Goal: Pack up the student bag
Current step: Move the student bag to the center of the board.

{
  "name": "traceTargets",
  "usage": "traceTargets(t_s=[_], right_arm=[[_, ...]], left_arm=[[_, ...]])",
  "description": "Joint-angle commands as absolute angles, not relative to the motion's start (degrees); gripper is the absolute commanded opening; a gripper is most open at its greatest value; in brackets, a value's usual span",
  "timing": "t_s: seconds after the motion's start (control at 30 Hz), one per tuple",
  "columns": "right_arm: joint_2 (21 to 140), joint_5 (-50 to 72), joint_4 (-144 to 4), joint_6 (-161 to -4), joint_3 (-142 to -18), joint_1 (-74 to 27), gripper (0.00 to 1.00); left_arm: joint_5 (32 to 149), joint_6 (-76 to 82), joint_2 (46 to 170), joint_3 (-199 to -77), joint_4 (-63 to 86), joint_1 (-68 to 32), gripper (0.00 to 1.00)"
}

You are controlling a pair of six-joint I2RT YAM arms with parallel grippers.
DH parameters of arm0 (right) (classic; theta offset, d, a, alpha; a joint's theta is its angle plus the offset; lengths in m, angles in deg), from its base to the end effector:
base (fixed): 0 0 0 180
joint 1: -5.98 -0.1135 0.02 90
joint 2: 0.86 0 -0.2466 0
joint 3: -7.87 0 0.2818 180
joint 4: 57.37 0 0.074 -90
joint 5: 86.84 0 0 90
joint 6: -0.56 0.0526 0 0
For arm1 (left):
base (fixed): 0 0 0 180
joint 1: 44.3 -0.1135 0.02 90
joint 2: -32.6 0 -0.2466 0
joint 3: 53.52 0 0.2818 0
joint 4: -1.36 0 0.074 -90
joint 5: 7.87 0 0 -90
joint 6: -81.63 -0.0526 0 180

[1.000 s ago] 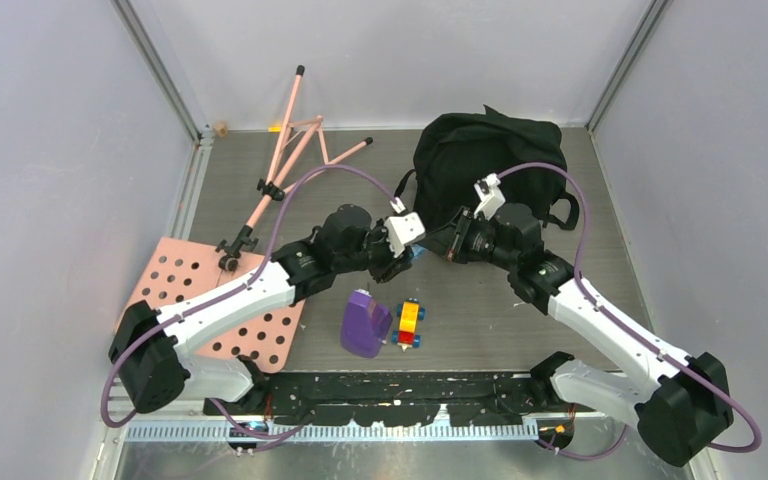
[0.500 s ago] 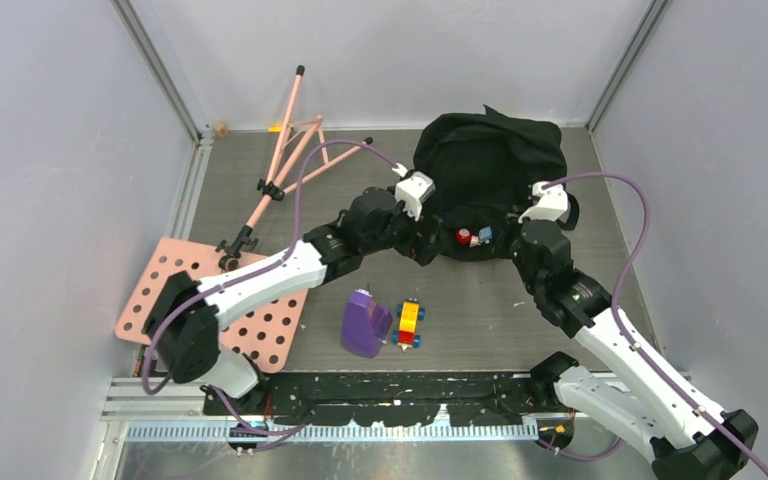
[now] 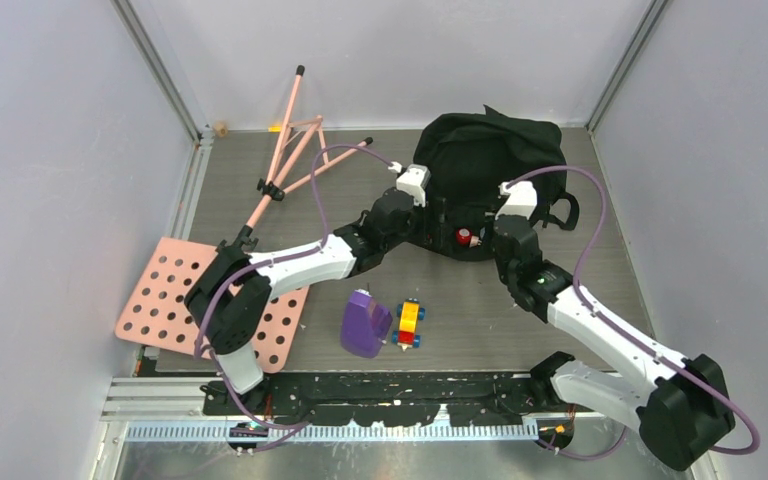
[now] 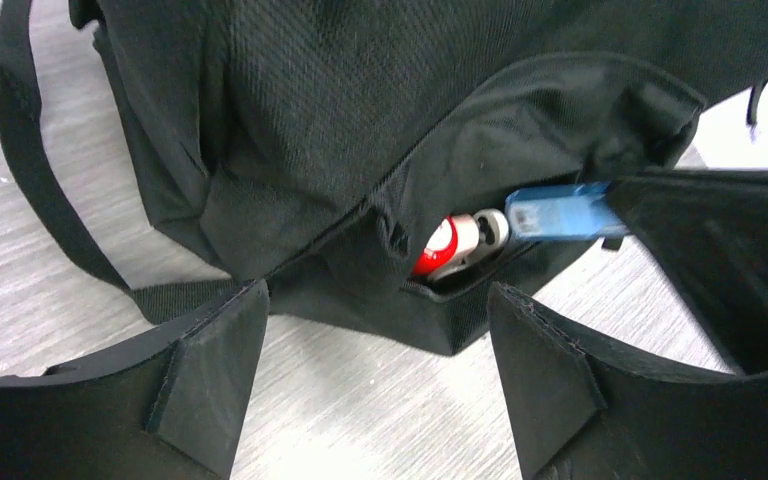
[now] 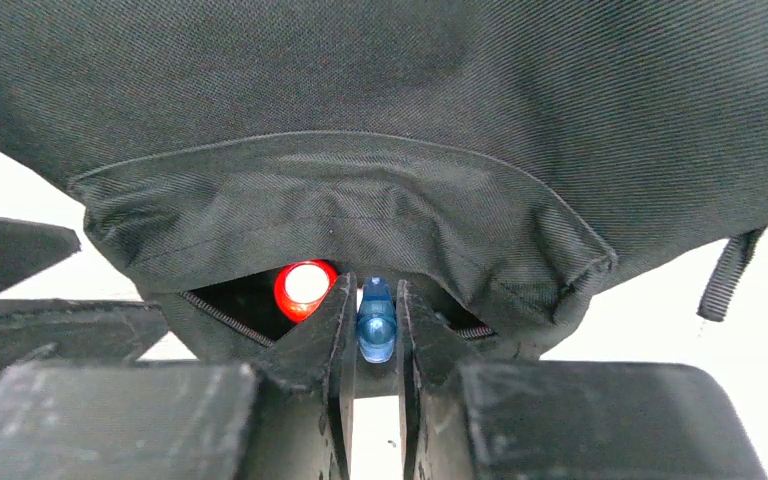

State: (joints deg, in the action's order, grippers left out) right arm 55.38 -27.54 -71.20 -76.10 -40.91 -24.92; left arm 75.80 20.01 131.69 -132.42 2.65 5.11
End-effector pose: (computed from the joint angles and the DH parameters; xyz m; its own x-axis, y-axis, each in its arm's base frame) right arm 0.2484 0.1174 0.2386 -0.3109 0.0452 -0.9494 0.0394 0.9986 0.0346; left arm 0.2913 -0.3311 0.2135 -0.5366 -0.0998 -0.8379 0.4921 0.7697 -0.4068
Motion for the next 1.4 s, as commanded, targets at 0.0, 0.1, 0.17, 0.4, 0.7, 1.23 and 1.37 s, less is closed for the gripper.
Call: traceTargets(t_s=[0.0,0.1,0.17,0.4,0.7,1.23,1.37], right_arm=[[58.7,-29.2,-61.7,-78.3,-40.1,-25.0,0.00],[61.0,-29.7,-60.3,-78.1,-40.0,-25.0,0.00],[62.0,-29.6,-59.5,-77.5,-39.7,-25.0,0.00],[64.1,-30.0,-58.7,-76.4,-39.2,-25.0,0.00],[66.4,-33.2,-57.4,-77.9,-38.3,-25.0,0.01],[76.8,-31.9,-52.1,-77.6,-41.7,-32.9,0.02],[81.7,-34.1,-54.3,-75.9,-44.7,-36.0,0.06]], left_arm=[[72.4,21.0,132.9,-134.9,-7.1,4.8,0.82],[71.4,21.1,134.3,-135.5,-9.2,4.8,0.83],[70.7,20.7,135.5,-136.3,-9.9,4.8,0.81],[68.6,19.3,136.5,-136.2,-10.8,4.8,0.25],[68.3,17.6,128.9,-130.1,-11.5,4.5,0.00],[77.1,22.7,111.5,-118.6,-8.0,-4.8,0.00],[78.2,22.2,107.2,-116.6,-4.1,-7.8,0.00]])
